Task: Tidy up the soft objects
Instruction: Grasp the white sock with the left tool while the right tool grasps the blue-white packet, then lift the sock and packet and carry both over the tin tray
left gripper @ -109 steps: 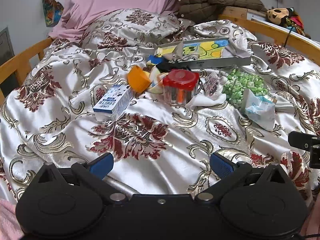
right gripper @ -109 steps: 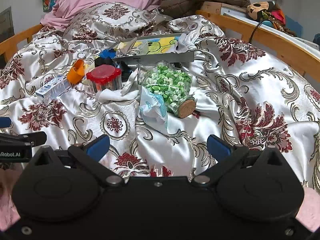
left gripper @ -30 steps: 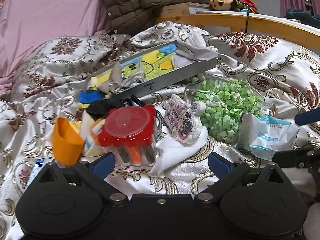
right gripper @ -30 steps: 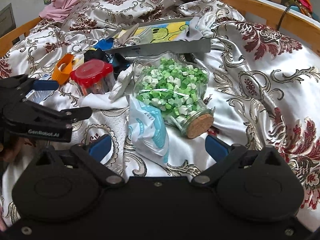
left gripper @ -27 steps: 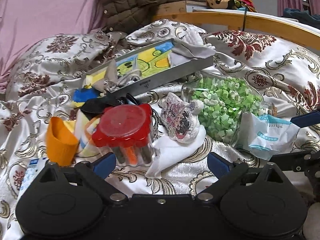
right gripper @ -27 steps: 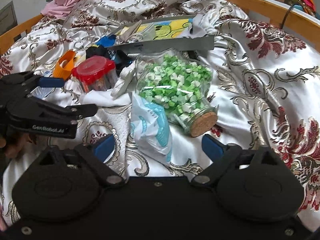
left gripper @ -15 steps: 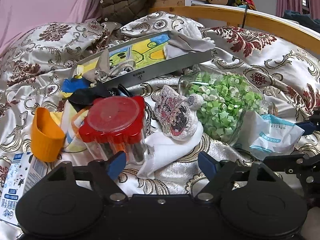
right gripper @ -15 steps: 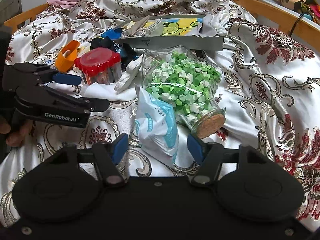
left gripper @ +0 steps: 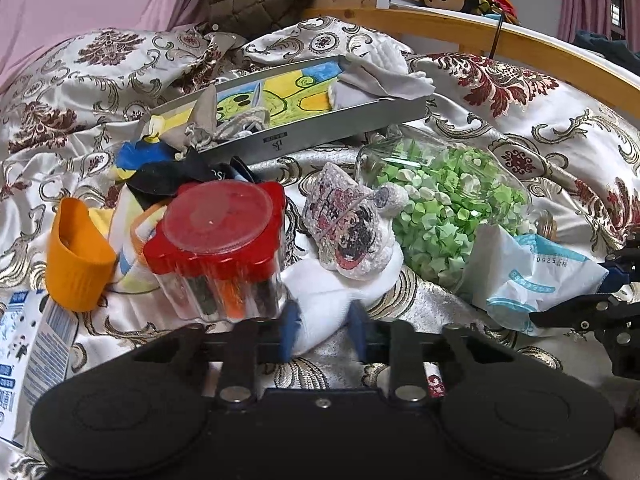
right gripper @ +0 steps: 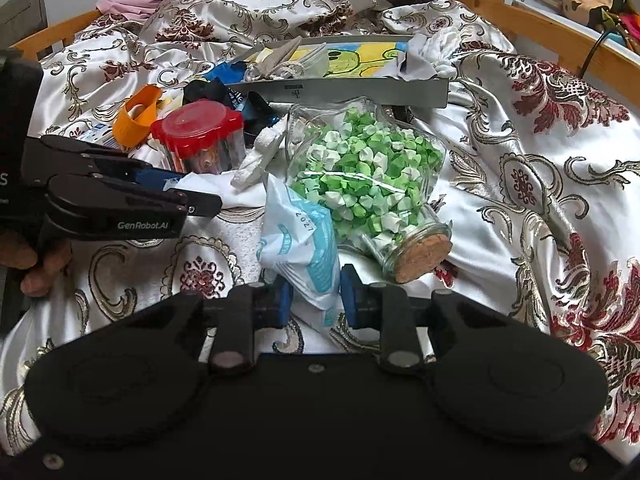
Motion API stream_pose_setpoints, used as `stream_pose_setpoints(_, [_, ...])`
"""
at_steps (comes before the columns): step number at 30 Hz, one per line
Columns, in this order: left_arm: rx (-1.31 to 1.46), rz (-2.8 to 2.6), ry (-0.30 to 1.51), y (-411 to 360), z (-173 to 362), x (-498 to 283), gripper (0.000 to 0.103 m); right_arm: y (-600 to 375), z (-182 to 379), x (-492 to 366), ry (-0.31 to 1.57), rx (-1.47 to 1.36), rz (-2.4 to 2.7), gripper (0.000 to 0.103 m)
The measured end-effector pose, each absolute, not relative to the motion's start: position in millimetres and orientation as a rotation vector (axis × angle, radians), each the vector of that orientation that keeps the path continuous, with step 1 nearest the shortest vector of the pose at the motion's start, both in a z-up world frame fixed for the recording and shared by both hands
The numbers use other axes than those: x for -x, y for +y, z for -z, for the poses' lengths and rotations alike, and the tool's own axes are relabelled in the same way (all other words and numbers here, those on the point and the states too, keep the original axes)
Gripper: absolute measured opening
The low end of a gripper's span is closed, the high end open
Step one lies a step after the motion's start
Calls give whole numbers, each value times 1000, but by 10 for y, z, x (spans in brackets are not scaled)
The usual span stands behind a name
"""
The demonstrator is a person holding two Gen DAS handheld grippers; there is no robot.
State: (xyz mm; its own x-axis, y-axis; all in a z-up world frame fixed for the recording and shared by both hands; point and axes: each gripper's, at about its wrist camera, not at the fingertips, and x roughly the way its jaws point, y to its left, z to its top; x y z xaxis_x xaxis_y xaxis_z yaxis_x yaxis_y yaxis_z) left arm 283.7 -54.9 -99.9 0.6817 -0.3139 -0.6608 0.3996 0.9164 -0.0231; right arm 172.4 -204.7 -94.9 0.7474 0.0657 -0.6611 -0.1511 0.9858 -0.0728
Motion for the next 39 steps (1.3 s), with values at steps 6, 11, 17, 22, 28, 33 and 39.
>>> stream_pose_setpoints(6, [-116,387,703,-557,968,-2792,3,-2077,932,-1714,704,120,-116,13])
stream_pose_setpoints(11, [-128,373,687,-620,869,-2684,2,-2105,903,-1702,693,108,-118,9])
stream_pose_setpoints(17, [-131,364,690,-674,734,-2501,2,-2110,832,-1633,661,93,-127,9])
stream_pose_setpoints(22, [-109,352,686,-649,573,-2361,2,-2176,729,-1568,616,56,-140,9])
stream_pose_setpoints(28, [-55,345,668,-611,339,-2203,2,-2295,604,-1488,549,17,-153,9])
stream_pose_setpoints(33, [3,321,635,-557,206,-2061,2,-2364,504,-1398,476,-6,-150,9])
stream_pose_setpoints(39, [-4,288,507,-572,-18,-2024,2,-2444,385,-1342,380,-34,-153,9])
